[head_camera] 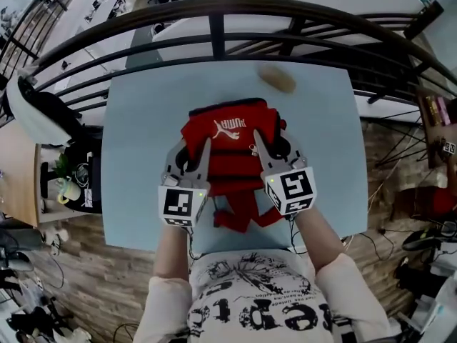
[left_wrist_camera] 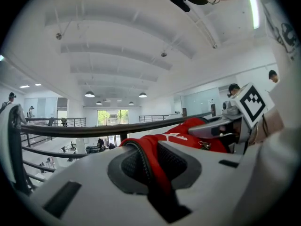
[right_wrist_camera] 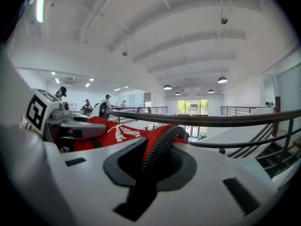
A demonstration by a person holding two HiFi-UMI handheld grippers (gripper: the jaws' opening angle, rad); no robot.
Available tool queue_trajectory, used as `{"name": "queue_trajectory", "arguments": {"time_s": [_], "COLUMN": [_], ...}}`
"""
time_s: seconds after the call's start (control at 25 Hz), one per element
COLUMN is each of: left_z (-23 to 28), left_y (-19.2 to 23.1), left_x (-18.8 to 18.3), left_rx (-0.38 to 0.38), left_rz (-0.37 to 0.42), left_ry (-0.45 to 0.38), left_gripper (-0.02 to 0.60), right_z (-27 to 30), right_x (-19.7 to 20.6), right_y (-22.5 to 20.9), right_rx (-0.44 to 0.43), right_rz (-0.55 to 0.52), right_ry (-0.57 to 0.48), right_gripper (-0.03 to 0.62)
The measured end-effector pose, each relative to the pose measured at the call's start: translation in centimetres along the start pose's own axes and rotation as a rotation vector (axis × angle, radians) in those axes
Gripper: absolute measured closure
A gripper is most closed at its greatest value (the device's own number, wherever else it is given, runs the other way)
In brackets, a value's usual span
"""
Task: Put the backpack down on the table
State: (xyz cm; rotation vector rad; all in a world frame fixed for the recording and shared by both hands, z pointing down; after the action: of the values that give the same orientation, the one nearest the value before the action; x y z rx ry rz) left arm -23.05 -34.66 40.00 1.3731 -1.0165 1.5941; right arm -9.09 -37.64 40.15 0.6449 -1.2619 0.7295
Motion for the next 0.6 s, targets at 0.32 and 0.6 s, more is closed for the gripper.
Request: {"name": "queue_trajectory", "arguments": {"time_s": [0.32, 0.6], "left_z": [2.6, 3.0], "left_y": [2.7, 2.5], "left_x": [4.0, 5.1], "left_rx": [0.068, 0.120], "left_rz": [-0.011, -0.047], "left_ry": [0.001, 0.034], "left_gripper": [0.528, 0.528], "right_z": [3.5, 4.0], "right_x": [3.5, 5.0], "right_y": [0.2, 0.0], "right_rx": [0.072, 0.109], "right_rz": [0.001, 0.006], "right_ry": [0.043, 0.025], "right_gripper": [0.545, 0.542]}}
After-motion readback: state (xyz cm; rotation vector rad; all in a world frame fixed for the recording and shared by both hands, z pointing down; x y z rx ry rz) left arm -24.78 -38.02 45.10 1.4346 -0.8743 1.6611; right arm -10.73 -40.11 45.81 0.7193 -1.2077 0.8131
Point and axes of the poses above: the fingertips, and each gripper's own axes: z forward along the fingers, y to its left, x out of its underside, the point moved 2 cm from there along -z, backward along the fingers, and after that the axes turned 1 degree about -y, right-handed, at the moved point
